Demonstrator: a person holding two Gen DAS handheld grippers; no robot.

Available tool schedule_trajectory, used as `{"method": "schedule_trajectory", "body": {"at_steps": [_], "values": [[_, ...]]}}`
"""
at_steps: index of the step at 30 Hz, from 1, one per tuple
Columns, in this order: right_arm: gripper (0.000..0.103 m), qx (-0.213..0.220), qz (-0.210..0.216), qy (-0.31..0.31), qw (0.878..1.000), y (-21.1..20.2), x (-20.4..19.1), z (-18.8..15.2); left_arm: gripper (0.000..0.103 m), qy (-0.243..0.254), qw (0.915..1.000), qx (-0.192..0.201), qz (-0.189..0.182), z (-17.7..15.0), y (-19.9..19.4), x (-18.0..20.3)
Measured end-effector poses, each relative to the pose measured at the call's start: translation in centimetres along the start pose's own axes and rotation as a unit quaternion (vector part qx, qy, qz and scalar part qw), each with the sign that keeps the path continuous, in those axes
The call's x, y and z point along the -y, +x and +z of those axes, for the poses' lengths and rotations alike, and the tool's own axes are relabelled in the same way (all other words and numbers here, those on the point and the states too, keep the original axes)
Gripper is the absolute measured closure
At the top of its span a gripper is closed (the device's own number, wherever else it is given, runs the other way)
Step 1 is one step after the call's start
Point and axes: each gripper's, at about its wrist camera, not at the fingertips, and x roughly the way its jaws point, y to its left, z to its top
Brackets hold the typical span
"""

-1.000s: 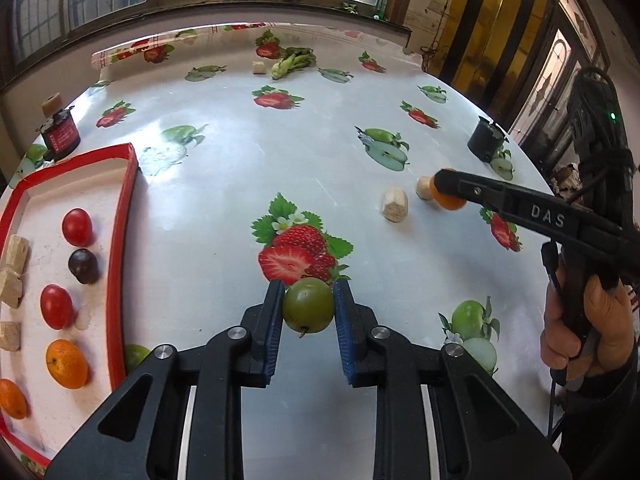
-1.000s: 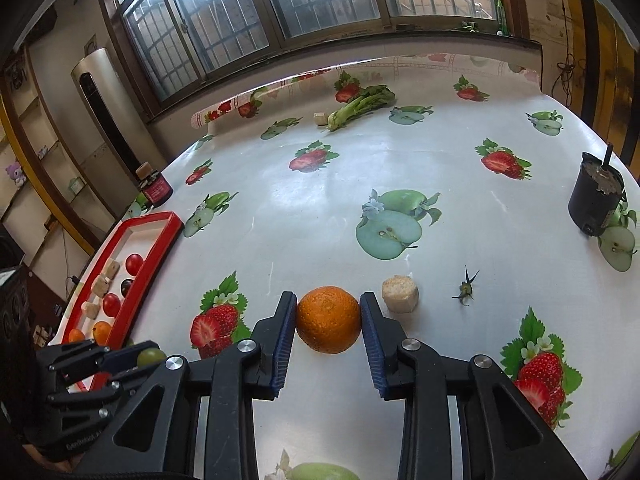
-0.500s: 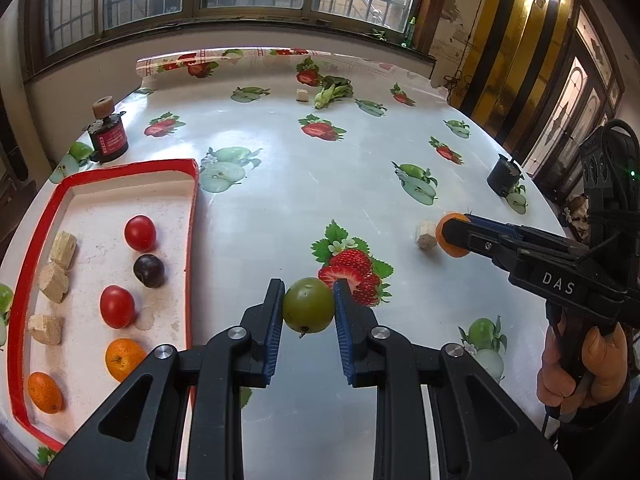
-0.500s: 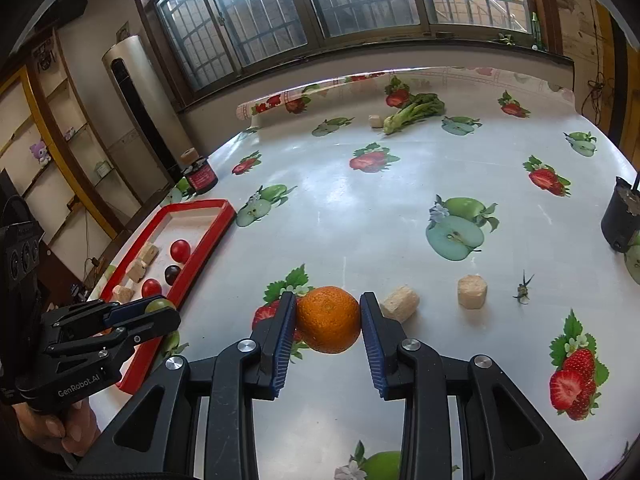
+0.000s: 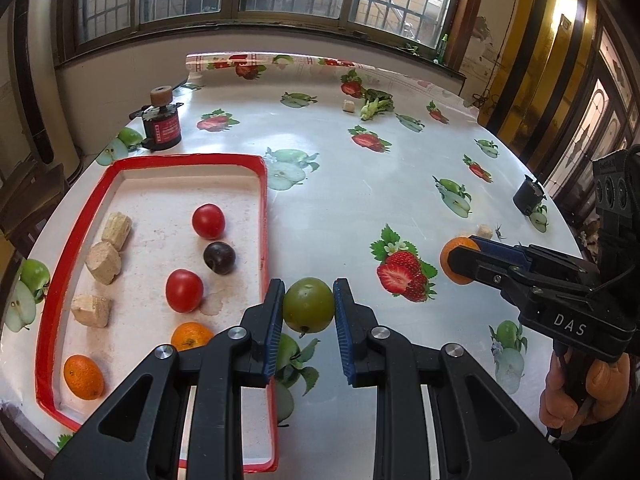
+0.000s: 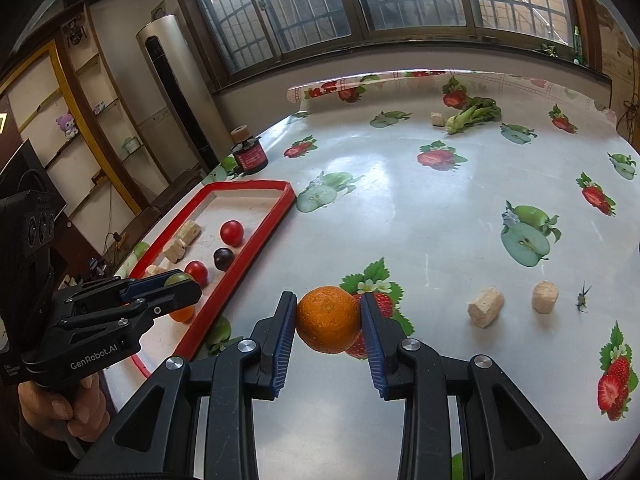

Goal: Organize fruits
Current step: 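Carry the orange and the green grape with both grippers over the tray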

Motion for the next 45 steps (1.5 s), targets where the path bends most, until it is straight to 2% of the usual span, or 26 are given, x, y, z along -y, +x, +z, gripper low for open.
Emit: {"method": "schedule_trajectory", "body": {"at_steps": [19,45], "values": [[0.070,-0.019,0.032,-0.052,0.998,2.5,-6.2,0.7,0.081,-0.045,0.9987,0.009,0.024,-0.9,-1.4,-5.0],[0.070,-0.047,0.056,-0.072,0.995,6.8,-9.4,2.7,0.081,-0.095,0.9943,0.008,0.047,-0.5,-1.2,-11.3]]}}
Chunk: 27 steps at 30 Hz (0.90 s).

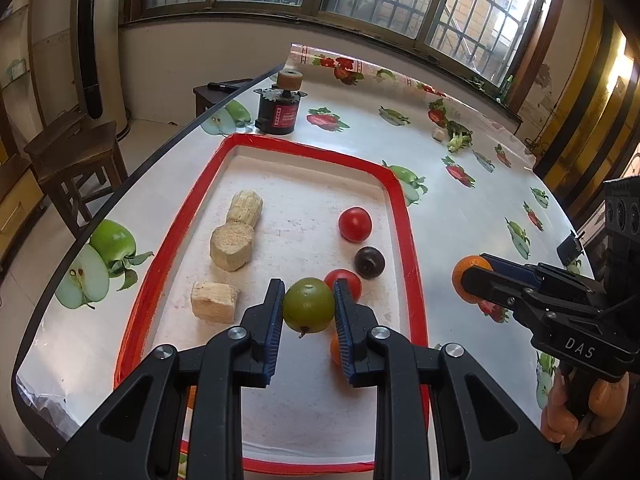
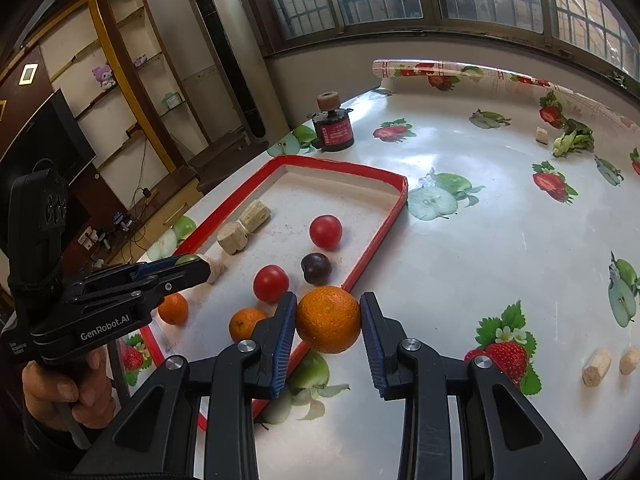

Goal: Organize fruits
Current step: 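Carry the orange and the green grape with both grippers over the tray, then lower the orange and grape into the tray and open both grippers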

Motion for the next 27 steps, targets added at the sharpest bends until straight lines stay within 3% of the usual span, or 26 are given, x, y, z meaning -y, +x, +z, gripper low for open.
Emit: {"method": "schedule_trajectory", "body": {"at_steps": [9,18,27], "values": [[0.070,0.000,0.012,0.007,1.000,2.8,-0.2,3.9,0.081,0.007,0.9998,0.002,0.017,4.0,1.7,-1.1],[0.070,-0.004,-0.012,0.008,1.000,6.7,0.6,7.4,0.081,0.008,0.9984,0.001,0.055,8.5,5.8,-1.8],[0.070,-0.018,-0.026,0.017,0.999,11.3,1.2,9.1,0.081,-0.002,0.9971,-0.013,0.075,10.5,10.1,-1.9]]}}
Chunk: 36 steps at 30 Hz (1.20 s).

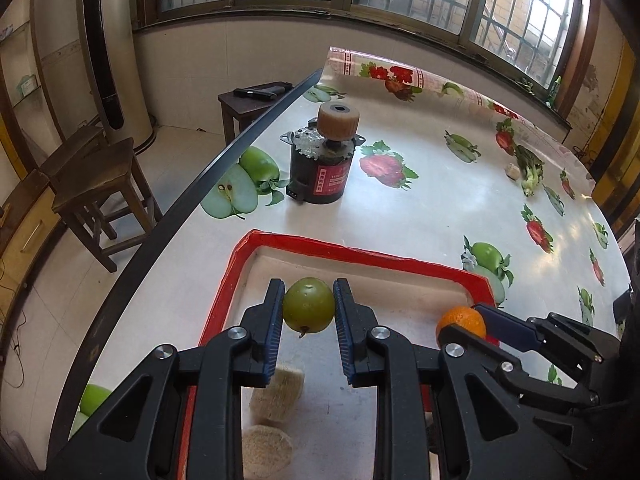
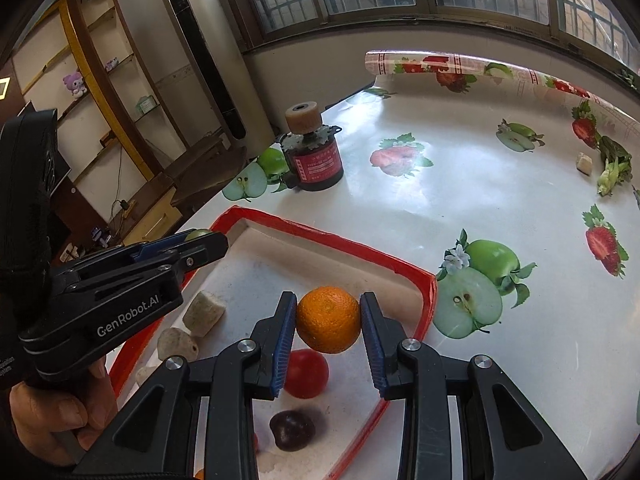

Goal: Organize fruits
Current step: 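Lower the orange and grape into the tray and open both grippers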

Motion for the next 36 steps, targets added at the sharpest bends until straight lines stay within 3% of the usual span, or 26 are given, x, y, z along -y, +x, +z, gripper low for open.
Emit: {"method": "schedule_trajectory", "body": {"at_steps": [15,18,20,22,23,36], "values": [[0.066,-0.030,-0.017,-0.028,0.999,2.8,-0.8,-0.6,0.080,-0.010,0.9978,-0.065,0.008,-0.5,3.8,-0.6],[0.064,-0.024,-0.024,-0.028,0.999,2.2,-0.7,-0.7,0.080,-0.014,0.9980,-0.060,0.013,-0.4,3.2,-0.8],[0.059,-0.015,-0.023,-0.027,0.999,1.3,-0.7,-0.8,0.074,-0.018,0.9983,-0.054,0.014,-0.4,2.6,-0.9],[0.053,-0.005,-0.027,-0.031,0.999,0.3,-0.7,-0.9,0.058,-0.021,0.9986,-0.046,0.016,-0.5,1.8,-1.0],[0.052,-0.001,-0.027,-0.031,0.999,-0.3,-0.6,-1.0,0.055,-0.023,0.9988,-0.041,0.016,-0.6,1.3,-1.0],[0.052,0.035,-0.025,-0.008,0.999,-8.3,1.9,-4.7,0.054,-0.016,0.9995,0.027,-0.008,-2.9,-5.8,2.1]]}}
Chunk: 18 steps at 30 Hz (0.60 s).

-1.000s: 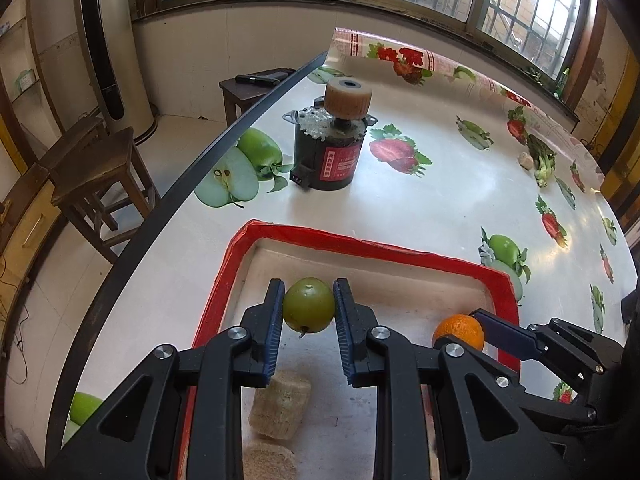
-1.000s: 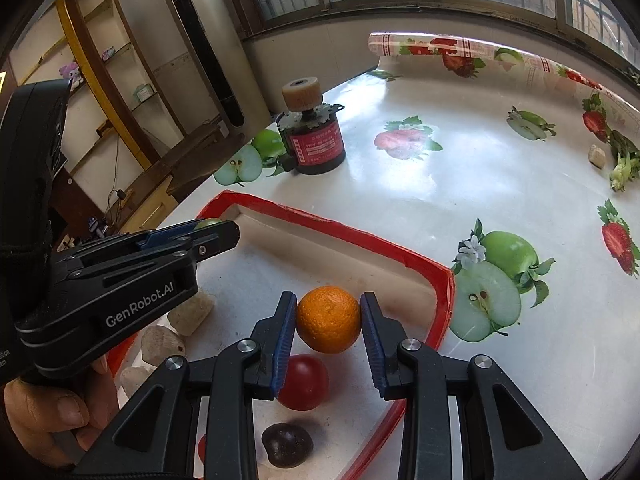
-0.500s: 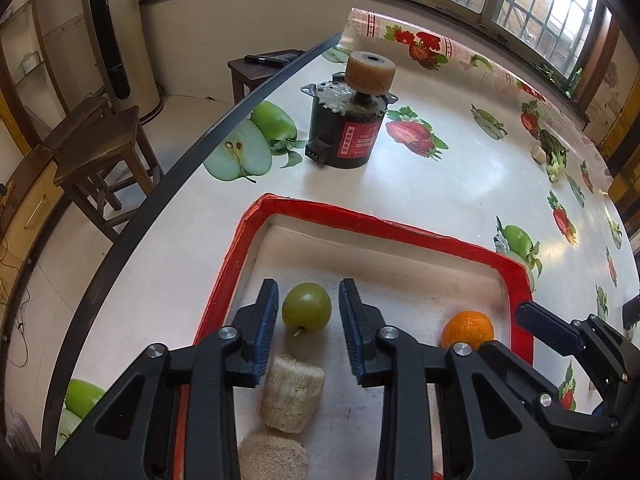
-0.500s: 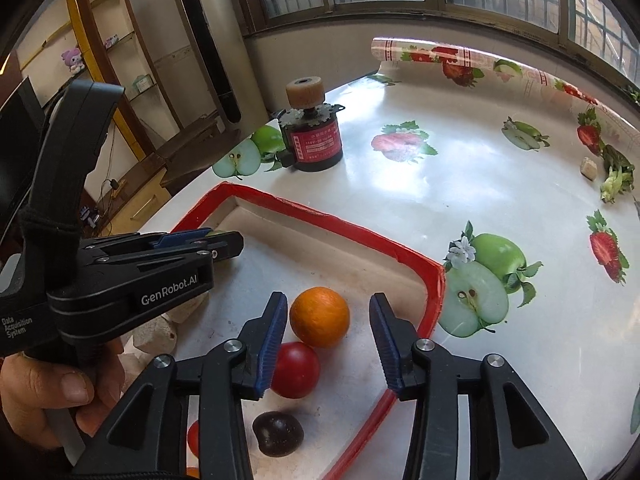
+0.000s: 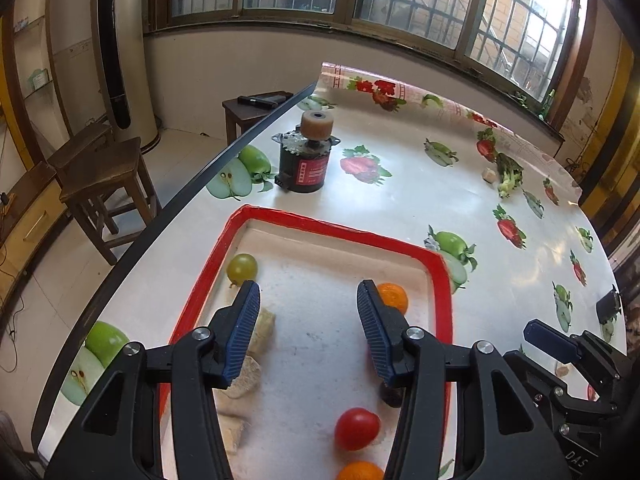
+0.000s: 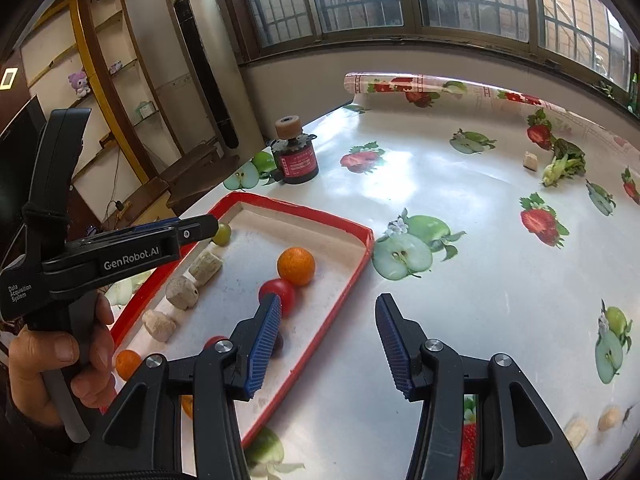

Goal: Organize fruits
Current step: 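Lower the orange and grape into the tray and open both grippers, then move both grippers back toward the beige cubes on the table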

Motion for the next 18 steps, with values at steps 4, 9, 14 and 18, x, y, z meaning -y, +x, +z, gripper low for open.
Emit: {"method": "schedule_trajectory", "body": {"at_steps": [4,9,14,18], "values": [[0.052,0.009,-0.009,0.014,1.000,-2.1,1.4,-1.5,0.054,0.007,0.9998,0.010,-0.014,-0.8,-1.6,1.5],[0.052,0.014,-0.019,0.023,0.999,-4.1,2.7,-3.2,0.054,0.010,0.9991,0.011,-0.039,-1.6,-2.6,3.1],[0.052,0.025,-0.027,0.037,0.999,-5.9,4.0,-4.2,0.054,0.024,0.9986,0.016,-0.043,-2.0,-3.7,4.6],[0.052,0.035,-0.036,0.049,0.998,-7.5,5.3,-4.9,0.054,0.029,0.9981,0.020,-0.050,-2.4,-4.5,5.3]]}}
